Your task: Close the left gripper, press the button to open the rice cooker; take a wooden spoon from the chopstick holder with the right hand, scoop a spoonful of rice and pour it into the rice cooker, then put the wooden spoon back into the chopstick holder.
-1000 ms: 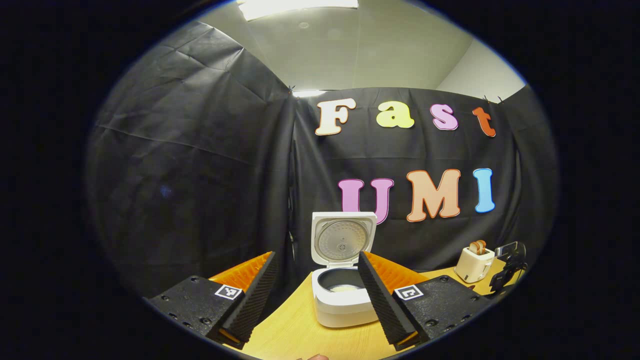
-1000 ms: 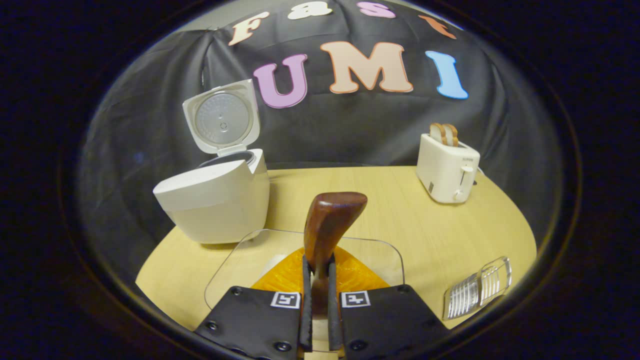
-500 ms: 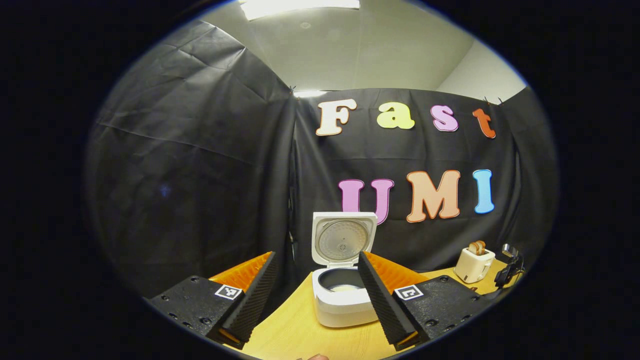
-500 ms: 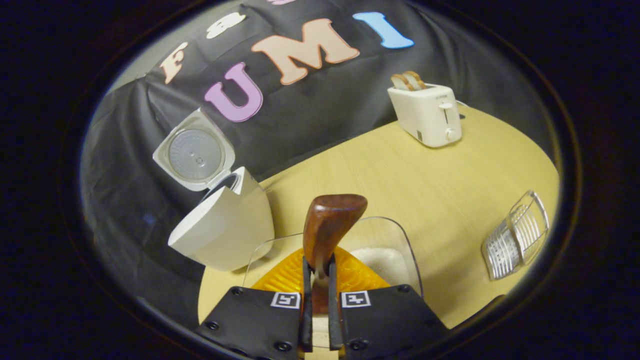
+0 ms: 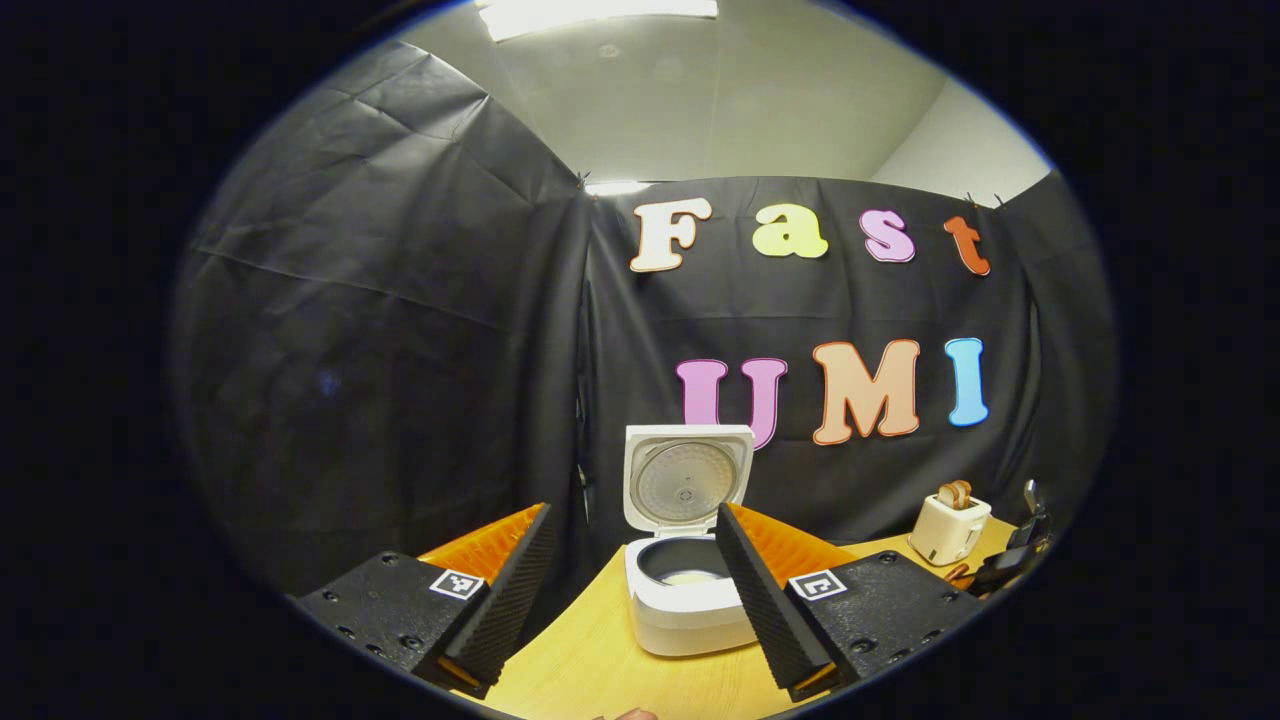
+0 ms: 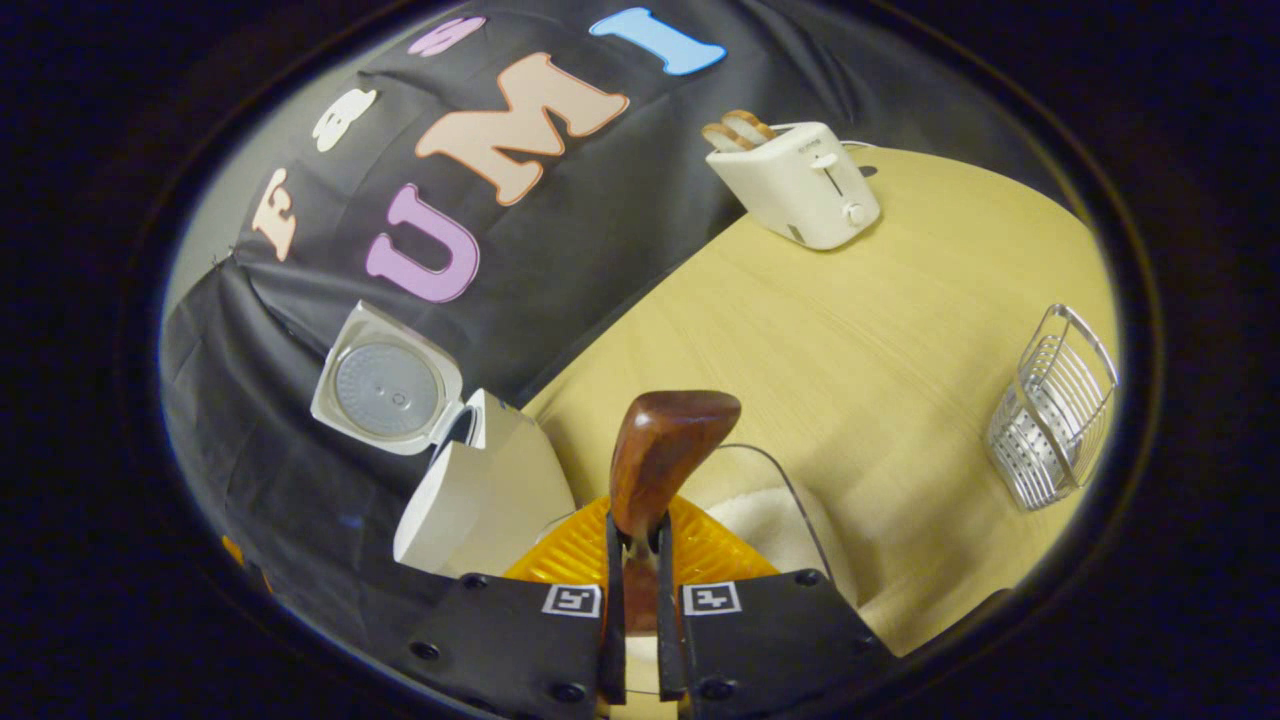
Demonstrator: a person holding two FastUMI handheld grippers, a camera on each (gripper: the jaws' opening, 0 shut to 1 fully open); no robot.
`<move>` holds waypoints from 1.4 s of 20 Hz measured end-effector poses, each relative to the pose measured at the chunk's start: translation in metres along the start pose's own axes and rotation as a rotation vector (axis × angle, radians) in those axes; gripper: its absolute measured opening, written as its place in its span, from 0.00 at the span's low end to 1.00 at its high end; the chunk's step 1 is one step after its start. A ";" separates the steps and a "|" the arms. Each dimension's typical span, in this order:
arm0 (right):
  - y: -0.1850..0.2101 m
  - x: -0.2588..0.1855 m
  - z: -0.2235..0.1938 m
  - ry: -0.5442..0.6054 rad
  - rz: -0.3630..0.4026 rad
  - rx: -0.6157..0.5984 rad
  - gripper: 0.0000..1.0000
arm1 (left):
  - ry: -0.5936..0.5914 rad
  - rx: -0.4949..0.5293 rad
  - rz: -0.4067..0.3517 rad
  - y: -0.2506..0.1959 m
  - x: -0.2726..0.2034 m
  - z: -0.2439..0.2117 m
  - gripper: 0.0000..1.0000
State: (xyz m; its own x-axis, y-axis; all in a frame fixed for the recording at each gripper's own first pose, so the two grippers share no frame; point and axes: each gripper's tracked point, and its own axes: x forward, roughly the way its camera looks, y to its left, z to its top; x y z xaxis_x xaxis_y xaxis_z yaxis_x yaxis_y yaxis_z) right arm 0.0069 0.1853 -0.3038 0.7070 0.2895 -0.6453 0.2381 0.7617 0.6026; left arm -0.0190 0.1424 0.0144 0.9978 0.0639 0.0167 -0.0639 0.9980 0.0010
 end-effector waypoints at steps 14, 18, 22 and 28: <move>0.104 -0.014 0.063 -0.062 0.197 0.039 0.14 | 0.001 -0.031 0.006 0.003 0.003 -0.002 0.94; 0.155 0.000 0.069 -0.062 0.262 0.004 0.14 | -0.001 -0.037 0.044 0.016 0.005 -0.002 0.92; 0.209 0.016 0.066 -0.058 0.325 -0.037 0.14 | 0.002 -0.044 0.089 0.043 -0.011 -0.004 0.94; 0.290 0.050 0.052 -0.064 0.399 -0.107 0.17 | 0.014 -0.055 0.156 0.073 -0.025 -0.010 0.92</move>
State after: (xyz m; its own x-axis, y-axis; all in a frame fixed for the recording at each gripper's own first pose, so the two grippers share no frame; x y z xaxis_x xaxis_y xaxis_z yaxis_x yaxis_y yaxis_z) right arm 0.1463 0.3904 -0.1371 0.7705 0.5403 -0.3384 -0.1312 0.6538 0.7452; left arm -0.0481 0.2138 0.0039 0.9760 0.2176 -0.0014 -0.2174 0.9745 -0.0552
